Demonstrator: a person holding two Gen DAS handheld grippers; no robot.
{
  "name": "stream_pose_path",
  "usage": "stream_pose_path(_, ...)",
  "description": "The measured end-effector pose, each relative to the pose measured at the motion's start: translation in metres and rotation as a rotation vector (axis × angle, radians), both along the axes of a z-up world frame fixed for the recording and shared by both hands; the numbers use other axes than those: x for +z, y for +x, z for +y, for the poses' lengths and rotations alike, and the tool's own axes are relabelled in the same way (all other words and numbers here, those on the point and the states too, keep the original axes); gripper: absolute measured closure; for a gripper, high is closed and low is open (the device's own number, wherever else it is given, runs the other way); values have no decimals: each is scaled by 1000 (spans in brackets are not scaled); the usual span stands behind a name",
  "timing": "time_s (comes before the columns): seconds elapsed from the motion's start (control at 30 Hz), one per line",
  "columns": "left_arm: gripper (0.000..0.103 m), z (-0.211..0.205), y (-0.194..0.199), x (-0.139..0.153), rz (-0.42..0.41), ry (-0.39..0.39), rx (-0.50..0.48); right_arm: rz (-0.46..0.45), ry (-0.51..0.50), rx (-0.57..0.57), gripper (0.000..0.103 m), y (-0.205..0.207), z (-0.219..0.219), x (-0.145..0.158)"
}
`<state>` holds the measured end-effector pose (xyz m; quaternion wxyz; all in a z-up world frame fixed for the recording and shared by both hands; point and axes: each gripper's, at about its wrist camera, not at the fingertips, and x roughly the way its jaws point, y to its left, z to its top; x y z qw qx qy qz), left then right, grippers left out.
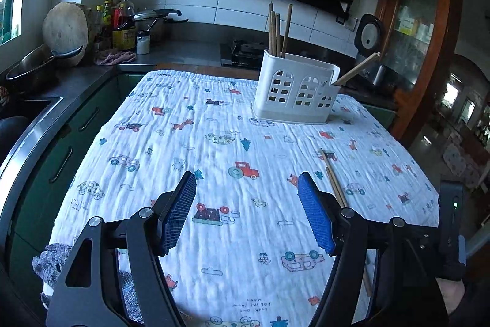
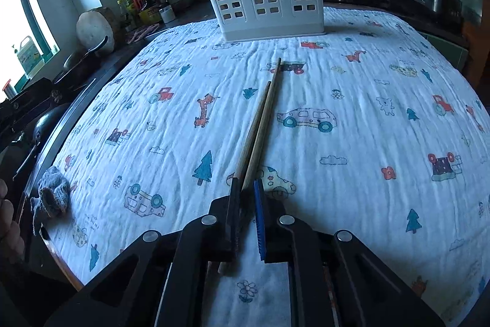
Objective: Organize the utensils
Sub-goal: 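Move back to the last chopsticks and close the right gripper on one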
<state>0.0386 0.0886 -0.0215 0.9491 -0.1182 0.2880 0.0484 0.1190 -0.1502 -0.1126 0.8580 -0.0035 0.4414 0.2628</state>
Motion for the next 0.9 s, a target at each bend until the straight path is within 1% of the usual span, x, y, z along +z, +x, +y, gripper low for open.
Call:
stream_pose_path(0.13,34,0,0,-3,2,-8,0,-29,-50,-9,95,-5,5,1)
stream_pose_path(0.27,34,3,-1,-7,7,-20,0,-3,-55,-19,94,-5,6,-2)
stream_pose_path(0.43,34,2,-2,-11,13,-29,-1,-21,-76,-25,94,-8,9,-3)
stream_pose_path(0.57,34,0,-4,-15,24,-25,-3,-15,-68,-35,94,-11,6,-3)
stream_pose_path(0.77,34,-3,-5,-18,38,-26,4,-50,-70,-39,95,-19,5,-4)
stream_pose_path(0.9,34,-11,-5,-23,58,-29,-21,-88,-80,-44,95,-22,1,-1)
